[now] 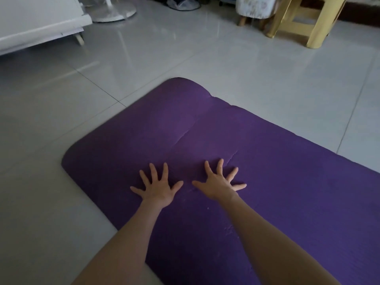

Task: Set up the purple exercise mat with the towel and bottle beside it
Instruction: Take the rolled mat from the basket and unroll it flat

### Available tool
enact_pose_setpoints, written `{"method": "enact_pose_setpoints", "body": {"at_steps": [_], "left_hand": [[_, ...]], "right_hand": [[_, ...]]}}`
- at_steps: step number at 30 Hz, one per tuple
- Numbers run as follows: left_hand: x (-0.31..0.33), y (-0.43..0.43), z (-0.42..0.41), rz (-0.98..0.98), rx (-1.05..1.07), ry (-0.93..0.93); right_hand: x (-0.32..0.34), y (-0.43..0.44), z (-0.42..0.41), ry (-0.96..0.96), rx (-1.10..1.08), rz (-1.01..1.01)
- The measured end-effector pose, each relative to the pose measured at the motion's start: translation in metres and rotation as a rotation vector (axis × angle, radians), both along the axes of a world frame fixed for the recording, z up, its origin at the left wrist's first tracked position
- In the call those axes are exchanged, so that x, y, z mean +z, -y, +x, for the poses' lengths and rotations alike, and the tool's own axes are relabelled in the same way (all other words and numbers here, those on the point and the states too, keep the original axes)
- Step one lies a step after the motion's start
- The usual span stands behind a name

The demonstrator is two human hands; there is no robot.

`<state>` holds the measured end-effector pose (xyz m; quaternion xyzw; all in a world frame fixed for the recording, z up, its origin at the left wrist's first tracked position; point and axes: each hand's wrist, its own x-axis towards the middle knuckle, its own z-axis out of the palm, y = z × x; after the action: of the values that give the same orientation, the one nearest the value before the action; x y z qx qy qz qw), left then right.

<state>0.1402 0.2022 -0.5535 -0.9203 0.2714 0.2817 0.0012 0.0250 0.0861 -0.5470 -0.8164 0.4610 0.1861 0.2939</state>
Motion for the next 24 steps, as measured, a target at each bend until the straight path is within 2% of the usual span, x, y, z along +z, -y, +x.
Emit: {"method": "enact_pose_setpoints", "body": {"at_steps": [8, 13, 15, 19, 24], "left_hand": [[0.001, 0.002, 0.002, 0.009, 0.022, -0.04], [0.012, 0.017, -0.023, 0.01, 0.034, -0.036], [0.013, 0.02, -0.055, -0.026, -0.031, -0.041], [0.005, 0.035, -0.126, -0.051, -0.201, -0.074], [0.009, 0.069, -0.203, -0.059, -0.387, -0.131]], "right_hand": [[0.0, 0.002, -0.001, -0.102, 0.09, -0.065], [0.009, 0.018, -0.029, 0.015, 0.065, -0.093], [0.011, 0.025, -0.062, 0.057, -0.008, -0.122], [0.006, 0.035, -0.152, -0.027, -0.039, -0.14], [0.01, 0.036, -0.261, -0.106, -0.178, -0.106]]}}
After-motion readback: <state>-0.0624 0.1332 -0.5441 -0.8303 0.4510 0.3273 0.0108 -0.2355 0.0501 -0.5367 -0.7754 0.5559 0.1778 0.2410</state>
